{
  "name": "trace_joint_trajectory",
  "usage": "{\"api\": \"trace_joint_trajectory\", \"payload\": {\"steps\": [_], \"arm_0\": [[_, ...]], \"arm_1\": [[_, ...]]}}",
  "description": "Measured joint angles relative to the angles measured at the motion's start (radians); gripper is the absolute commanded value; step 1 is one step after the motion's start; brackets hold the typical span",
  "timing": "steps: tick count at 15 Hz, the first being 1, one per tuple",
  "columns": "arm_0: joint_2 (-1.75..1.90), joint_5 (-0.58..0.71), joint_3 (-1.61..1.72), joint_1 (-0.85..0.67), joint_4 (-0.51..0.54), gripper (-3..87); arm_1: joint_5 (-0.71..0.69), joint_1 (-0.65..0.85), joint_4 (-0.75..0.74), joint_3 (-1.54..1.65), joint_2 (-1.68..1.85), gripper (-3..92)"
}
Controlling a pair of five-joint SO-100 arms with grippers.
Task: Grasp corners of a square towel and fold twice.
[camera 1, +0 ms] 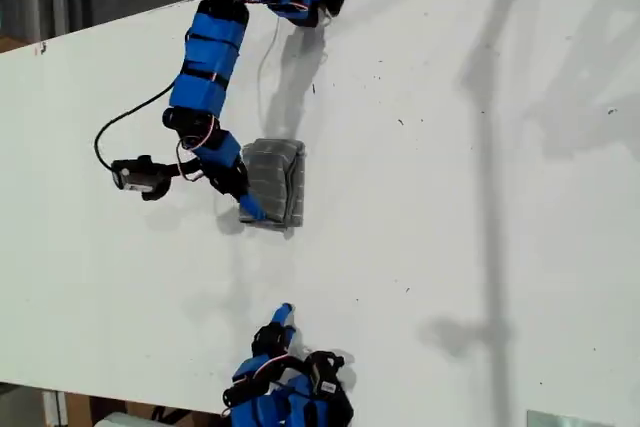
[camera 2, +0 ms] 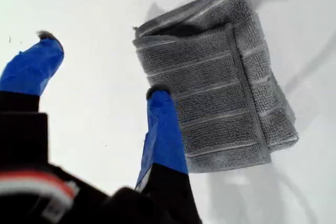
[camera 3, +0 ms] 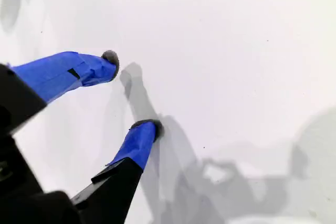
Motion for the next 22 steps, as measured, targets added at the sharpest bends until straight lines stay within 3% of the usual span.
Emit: {"api": "trace_joint_trajectory", "payload": {"steps": [5,7,9,11,13,14,16,19,21,22], "arm_0": [[-0.002,0.008,0.000,0.000,-0.003,20.6],[0.018,0.034,0.000,0.000,-0.003,20.5],[0.137,0.051,0.026,0.003,0.014,20.5],[0.442,0.043,0.110,0.023,0.143,20.8],[0.834,-0.060,0.195,0.140,0.319,19.3],[0.894,-0.112,0.209,0.207,0.331,19.1],[0.930,-0.198,0.224,0.265,0.351,19.1],[0.936,-0.302,0.244,0.301,0.356,19.0],[0.936,-0.336,0.247,0.313,0.360,19.0],[0.936,-0.284,0.249,0.316,0.357,19.0]], "arm_1": [[0.149,0.048,-0.051,0.699,0.459,38.3],[0.314,-0.034,-0.083,0.997,0.681,37.9],[0.503,-0.210,-0.221,1.344,1.008,37.6],[0.652,-0.339,-0.270,1.598,1.322,40.3],[0.680,-0.402,-0.288,1.638,1.413,43.7],[0.684,-0.411,-0.291,1.663,1.451,39.3],[0.747,-0.426,-0.221,1.753,1.634,29.6],[0.963,-0.454,0.097,1.822,1.991,28.6],[0.971,-0.472,0.133,1.822,2.017,28.6],[0.973,-0.471,0.135,1.822,2.017,28.5]]}}
